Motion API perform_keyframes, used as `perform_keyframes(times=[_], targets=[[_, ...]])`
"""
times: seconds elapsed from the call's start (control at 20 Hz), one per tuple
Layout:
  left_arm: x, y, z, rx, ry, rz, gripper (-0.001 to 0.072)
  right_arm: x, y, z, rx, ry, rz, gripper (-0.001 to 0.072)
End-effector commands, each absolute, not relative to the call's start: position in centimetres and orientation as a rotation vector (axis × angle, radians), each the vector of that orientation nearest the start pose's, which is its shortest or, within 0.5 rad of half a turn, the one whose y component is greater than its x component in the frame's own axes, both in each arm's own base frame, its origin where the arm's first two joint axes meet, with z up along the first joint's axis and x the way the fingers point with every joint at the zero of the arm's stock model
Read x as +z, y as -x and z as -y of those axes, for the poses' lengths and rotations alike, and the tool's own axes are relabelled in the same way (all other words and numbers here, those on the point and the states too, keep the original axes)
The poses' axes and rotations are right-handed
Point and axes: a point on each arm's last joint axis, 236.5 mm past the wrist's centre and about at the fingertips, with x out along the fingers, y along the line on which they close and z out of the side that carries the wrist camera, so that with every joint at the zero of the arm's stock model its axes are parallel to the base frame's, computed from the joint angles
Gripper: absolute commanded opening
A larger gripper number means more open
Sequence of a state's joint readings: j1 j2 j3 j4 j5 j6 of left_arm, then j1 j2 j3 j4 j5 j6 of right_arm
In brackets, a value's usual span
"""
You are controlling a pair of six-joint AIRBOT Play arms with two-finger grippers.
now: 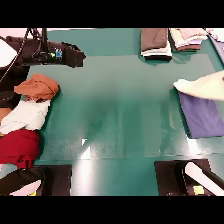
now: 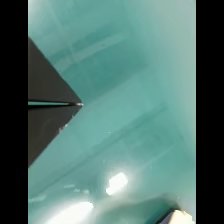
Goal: Fold the shirts.
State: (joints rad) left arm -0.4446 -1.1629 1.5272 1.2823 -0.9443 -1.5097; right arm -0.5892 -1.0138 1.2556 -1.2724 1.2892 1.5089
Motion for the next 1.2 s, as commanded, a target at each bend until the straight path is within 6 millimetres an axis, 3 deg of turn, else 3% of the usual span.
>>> perform_keyframes(times=[0.0, 0.05, 0.1, 0.15, 0.2, 0.25, 0.35, 0.45, 0.55, 0.65, 0.75, 0.85, 0.9, 1.0, 1.05, 1.1, 1.15], targets=[[24.9, -39.1, 24.7, -0.629, 0.036, -0.613, 0.002, 8.0, -26.2, 14.3, -0.424, -0.44, -1.148, 0.0022], [24.8, -39.0, 24.7, -0.634, 0.023, -0.611, 0.002, 6.7, -24.5, 14.3, -0.45, -0.457, -1.197, 0.0039], [24.7, -39.0, 24.7, -0.637, 0.013, -0.613, 0.002, 5.7, -23.1, 14.3, -0.473, -0.493, -1.228, 0.019], [24.7, -38.9, 24.7, -0.637, 0.012, -0.616, 0.002, 4.8, -21.7, 14.7, -0.506, -0.535, -1.252, 0.0413], [24.6, -38.9, 24.7, -0.638, 0.011, -0.621, 0.002, 4.2, -20.6, 15.3, -0.541, -0.574, -1.259, 0.0569], [24.6, -38.8, 24.7, -0.638, 0.011, -0.622, 0.002, 4.1, -19.9, 15.8, -0.565, -0.612, -1.255, 0.0602], [24.6, -38.8, 24.7, -0.638, 0.011, -0.622, 0.002, 5.5, -21.2, 15.9, -0.546, -0.655, -1.187, 0.0594], [24.6, -38.8, 24.7, -0.639, 0.012, -0.621, 0.0021, 9.1, -25.5, 13.7, -0.408, -0.681, -1.054, 0.0588], [24.9, -39.1, 24.7, -0.636, 0.017, -0.606, 0.0021, 13.5, -30.1, 10.0, -0.237, -0.635, -0.923, 0.0589], [25.0, -39.1, 24.7, -0.636, 0.018, -0.603, 0.0021, 17.1, -33.5, 5.8, -0.094, -0.524, -0.828, 0.0588], [25.0, -39.1, 24.8, -0.636, 0.019, -0.601, 0.0021, 19.9, -35.8, 0.9, 0.044, -0.435, -0.747, 0.0588], [25.0, -39.1, 24.8, -0.637, 0.02, -0.601, 0.002, 21.7, -36.8, -3.7, 0.164, -0.379, -0.688, 0.0587], [25.0, -39.1, 24.8, -0.637, 0.02, -0.601, 0.0021, 22.2, -37.0, -5.6, 0.216, -0.353, -0.671, 0.054], [25.0, -39.1, 24.8, -0.637, 0.02, -0.602, 0.0021, 22.6, -36.9, -8.8, 0.306, -0.297, -0.654, 0.0289], [25.0, -39.1, 24.8, -0.637, 0.02, -0.602, 0.002, 22.6, -36.8, -10.0, 0.343, -0.266, -0.652, 0.0109], [25.0, -39.1, 24.8, -0.637, 0.02, -0.602, 0.002, 22.6, -36.5, -10.8, 0.369, -0.246, -0.653, 0.002], [25.0, -39.1, 24.8, -0.637, 0.02, -0.602, 0.002, 22.5, -36.4, -11.3, 0.383, -0.241, -0.657, 0.002]])
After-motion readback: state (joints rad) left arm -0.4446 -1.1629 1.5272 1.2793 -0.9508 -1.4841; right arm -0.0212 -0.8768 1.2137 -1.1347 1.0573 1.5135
